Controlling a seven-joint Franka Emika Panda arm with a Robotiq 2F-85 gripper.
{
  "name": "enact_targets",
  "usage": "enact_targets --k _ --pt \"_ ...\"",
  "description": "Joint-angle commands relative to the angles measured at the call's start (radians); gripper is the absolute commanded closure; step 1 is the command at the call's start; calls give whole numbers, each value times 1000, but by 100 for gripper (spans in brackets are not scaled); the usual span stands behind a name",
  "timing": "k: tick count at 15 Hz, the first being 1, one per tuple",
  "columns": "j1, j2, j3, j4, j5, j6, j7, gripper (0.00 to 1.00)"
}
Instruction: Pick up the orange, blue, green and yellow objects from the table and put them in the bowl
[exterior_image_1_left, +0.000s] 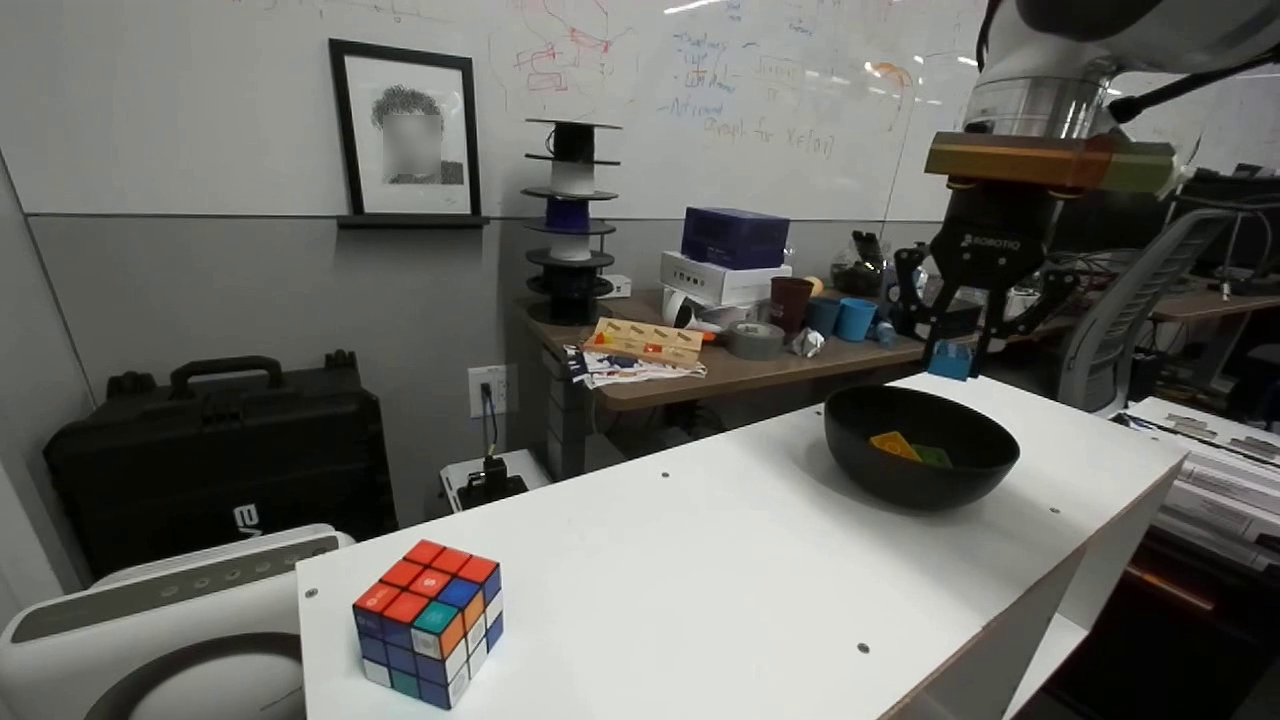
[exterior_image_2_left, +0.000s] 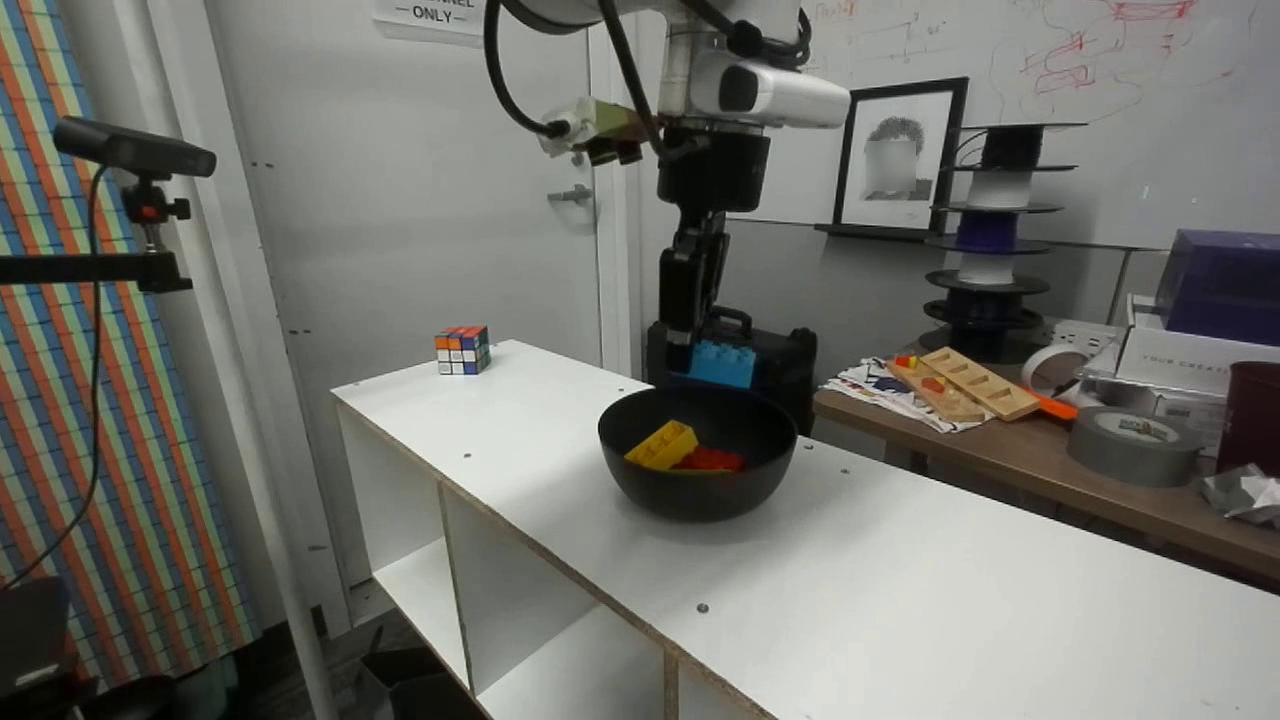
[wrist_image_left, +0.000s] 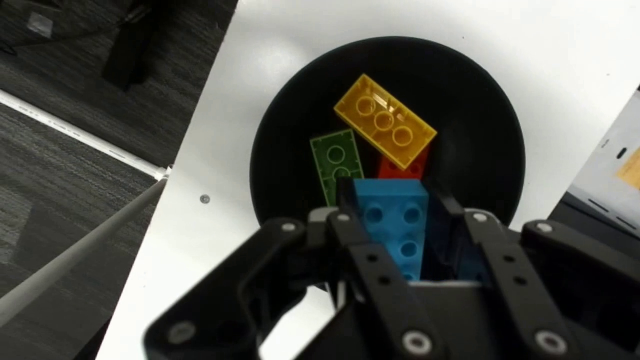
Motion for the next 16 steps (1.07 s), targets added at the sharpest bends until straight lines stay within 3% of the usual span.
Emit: enact_targets --k 1,4,6,13,16 --pt "5 21 -2 44 48 -23 -51 34" --pt "17 -6 5 45 53 -6 -96 9" --pt "30 -52 12 31 43 -14 -135 0" --pt "61 -308 46 -79 35 -291 -359 0" --pt "59 -432 51 -142 56 -353 -437 0"
